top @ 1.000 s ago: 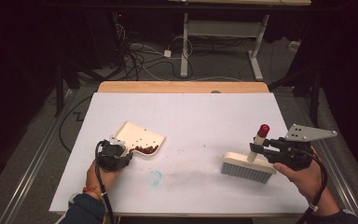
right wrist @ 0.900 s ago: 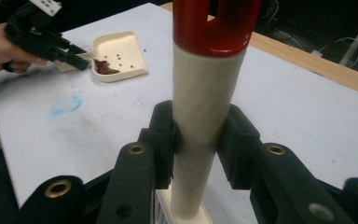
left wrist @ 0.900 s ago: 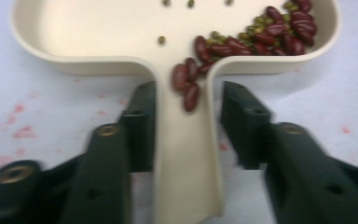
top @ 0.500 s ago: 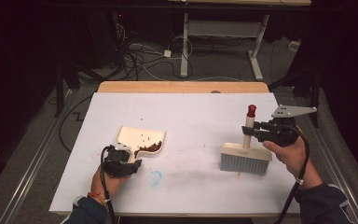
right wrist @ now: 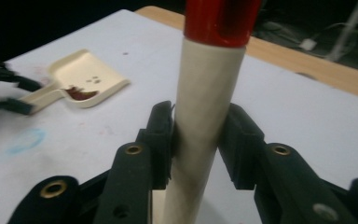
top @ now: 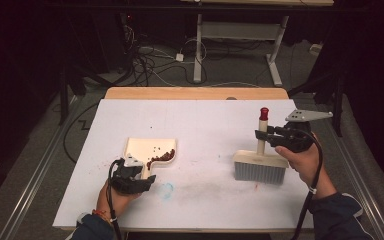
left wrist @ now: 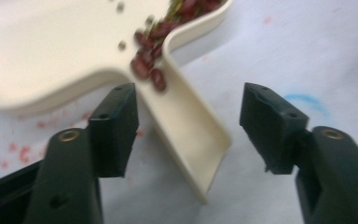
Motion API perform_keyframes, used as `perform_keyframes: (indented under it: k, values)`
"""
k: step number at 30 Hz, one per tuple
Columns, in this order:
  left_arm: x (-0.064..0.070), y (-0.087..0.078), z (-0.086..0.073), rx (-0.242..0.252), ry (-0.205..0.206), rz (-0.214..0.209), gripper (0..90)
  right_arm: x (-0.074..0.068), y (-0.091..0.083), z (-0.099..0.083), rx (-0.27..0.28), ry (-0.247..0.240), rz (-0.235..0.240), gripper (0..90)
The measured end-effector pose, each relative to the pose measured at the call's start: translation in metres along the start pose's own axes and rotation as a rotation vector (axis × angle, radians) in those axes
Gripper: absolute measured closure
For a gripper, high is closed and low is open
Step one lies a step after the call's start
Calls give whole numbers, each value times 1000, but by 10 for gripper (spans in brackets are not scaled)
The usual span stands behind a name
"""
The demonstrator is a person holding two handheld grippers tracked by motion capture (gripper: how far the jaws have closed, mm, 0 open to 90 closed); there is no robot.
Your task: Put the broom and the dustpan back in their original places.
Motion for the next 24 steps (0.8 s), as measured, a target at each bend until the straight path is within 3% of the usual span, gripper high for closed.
perform_keyframes:
  k: [3, 7, 9, 11, 15, 22, 24]
  values:
    - [1, -9, 2, 46, 107, 60, 289, 8, 10, 7, 3, 0, -72, 603]
    - [-2, -21, 5, 123, 153, 138, 208, 24, 27, 17, 0, 1, -162, 567]
    - [-1, -24, 5, 148, 170, 130, 175, 32, 36, 20, -10, 24, -196, 570]
    - [-1, -25, 5, 164, 175, 129, 175, 39, 44, 21, -16, 15, -263, 570]
    - [2, -29, 4, 190, 212, 121, 159, 46, 57, 15, -36, 23, -321, 552]
    - [1, -28, 0, 180, 210, 121, 159, 43, 65, 3, -17, 37, -260, 529]
    - [2, -26, -1, 176, 210, 116, 159, 43, 64, 2, 10, 33, -257, 521]
Point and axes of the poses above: each handheld gripper's, and its own axes: y roughly forward along the jaws, z roughly out of its top, x roughly to its right, the point moved 8 cm from there along y, roughly forward along the jaws, and after that the axes turned 14 degrees about y, right-handed, at the moved point
